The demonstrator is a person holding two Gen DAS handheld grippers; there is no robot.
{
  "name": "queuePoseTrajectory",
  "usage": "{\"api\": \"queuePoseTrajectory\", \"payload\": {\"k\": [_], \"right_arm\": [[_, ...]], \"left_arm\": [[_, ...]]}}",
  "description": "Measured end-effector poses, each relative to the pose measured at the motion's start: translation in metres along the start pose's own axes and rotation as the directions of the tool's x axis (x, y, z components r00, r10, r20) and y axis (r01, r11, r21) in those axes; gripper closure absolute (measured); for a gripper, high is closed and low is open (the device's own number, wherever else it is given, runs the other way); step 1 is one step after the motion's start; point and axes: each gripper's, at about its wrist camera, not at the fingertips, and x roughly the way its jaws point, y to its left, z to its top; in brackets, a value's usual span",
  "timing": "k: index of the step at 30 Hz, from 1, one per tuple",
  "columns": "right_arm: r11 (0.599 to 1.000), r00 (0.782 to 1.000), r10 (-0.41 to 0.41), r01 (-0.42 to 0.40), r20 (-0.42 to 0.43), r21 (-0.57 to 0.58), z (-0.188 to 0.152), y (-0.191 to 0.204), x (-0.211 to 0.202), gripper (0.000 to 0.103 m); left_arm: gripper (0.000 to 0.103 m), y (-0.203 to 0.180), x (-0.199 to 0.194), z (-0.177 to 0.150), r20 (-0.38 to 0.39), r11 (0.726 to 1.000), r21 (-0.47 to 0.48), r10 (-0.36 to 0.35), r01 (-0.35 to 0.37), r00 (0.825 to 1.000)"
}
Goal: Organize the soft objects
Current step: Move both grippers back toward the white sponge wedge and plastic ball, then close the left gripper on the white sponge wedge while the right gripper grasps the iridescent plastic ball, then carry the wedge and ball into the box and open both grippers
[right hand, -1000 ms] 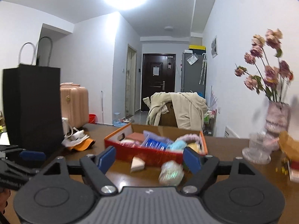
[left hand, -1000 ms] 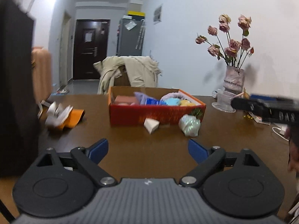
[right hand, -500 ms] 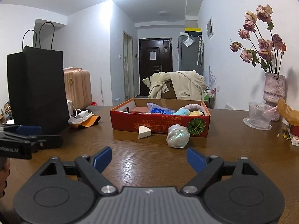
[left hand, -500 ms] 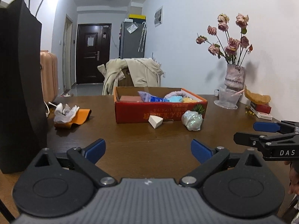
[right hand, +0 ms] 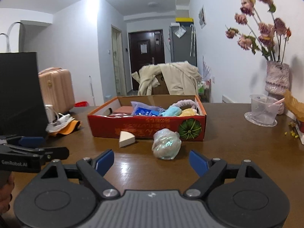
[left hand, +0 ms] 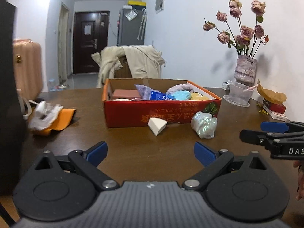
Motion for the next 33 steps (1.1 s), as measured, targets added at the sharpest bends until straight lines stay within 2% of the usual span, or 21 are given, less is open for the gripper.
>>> {"api": "queuePoseTrajectory", "payload": {"k": [2, 3, 6, 8, 11, 14, 16, 17, 19, 26, 33], "right_arm": [[1.0, 1.0, 0.005, -0.005, -0.026, 0.009, 0.008, -0.004, 0.022, 0.022], [1.0, 0.999, 0.009, -0.008, -0.04, 0.014, 0.012, -0.005, 0.033, 0.026], [0.999, 0.997, 0.033, -0.032, -0.064, 0.017, 0.026, -0.008, 0.065, 0.03], [1.0, 0.996, 0.011, -0.011, -0.091, 0.009, 0.032, -0.01, 0.09, 0.03], [1.0, 0.993, -0.001, 0.001, -0.12, -0.005, 0.033, -0.013, 0.12, 0.034], [0.999, 0.988, -0.035, 0.031, -0.15, -0.024, 0.029, -0.018, 0.146, 0.044], [0.999, 0.986, -0.031, 0.03, -0.161, -0.011, 0.025, -0.024, 0.156, 0.06], [0.999, 0.986, -0.032, 0.032, -0.165, -0.004, 0.023, -0.027, 0.159, 0.061], [1.0, 0.987, -0.024, 0.023, -0.162, -0.002, 0.018, -0.03, 0.161, 0.068], [0.999, 0.99, 0.007, -0.002, -0.14, 0.036, 0.019, -0.034, 0.156, 0.07], [0.998, 0.995, 0.057, -0.055, -0.076, 0.03, 0.027, -0.02, 0.101, 0.07]], "left_arm": [[0.006, -0.001, 0.026, 0.012, -0.017, 1.0, 0.013, -0.006, 0.006, 1.0], [0.011, -0.002, 0.041, 0.018, -0.022, 1.0, 0.021, -0.006, 0.006, 1.0], [0.023, -0.004, 0.082, 0.031, -0.069, 0.999, 0.029, -0.024, 0.026, 0.997], [0.025, -0.007, 0.105, 0.035, -0.093, 0.998, 0.043, -0.033, 0.037, 0.995], [0.029, -0.017, 0.141, 0.037, -0.129, 0.996, 0.091, -0.008, 0.02, 0.992], [0.039, -0.02, 0.168, 0.034, -0.163, 0.994, 0.11, 0.013, 0.006, 0.987], [0.054, -0.016, 0.177, 0.03, -0.175, 0.996, 0.09, 0.007, 0.009, 0.985], [0.057, -0.015, 0.178, 0.028, -0.176, 0.997, 0.077, 0.004, 0.009, 0.984], [0.074, -0.012, 0.181, 0.026, -0.178, 0.998, 0.057, -0.019, 0.029, 0.984], [0.079, -0.014, 0.172, 0.03, -0.176, 0.999, 0.04, -0.022, 0.03, 0.984], [0.079, -0.023, 0.083, 0.033, -0.084, 0.998, -0.014, -0.06, 0.059, 0.995]]}}
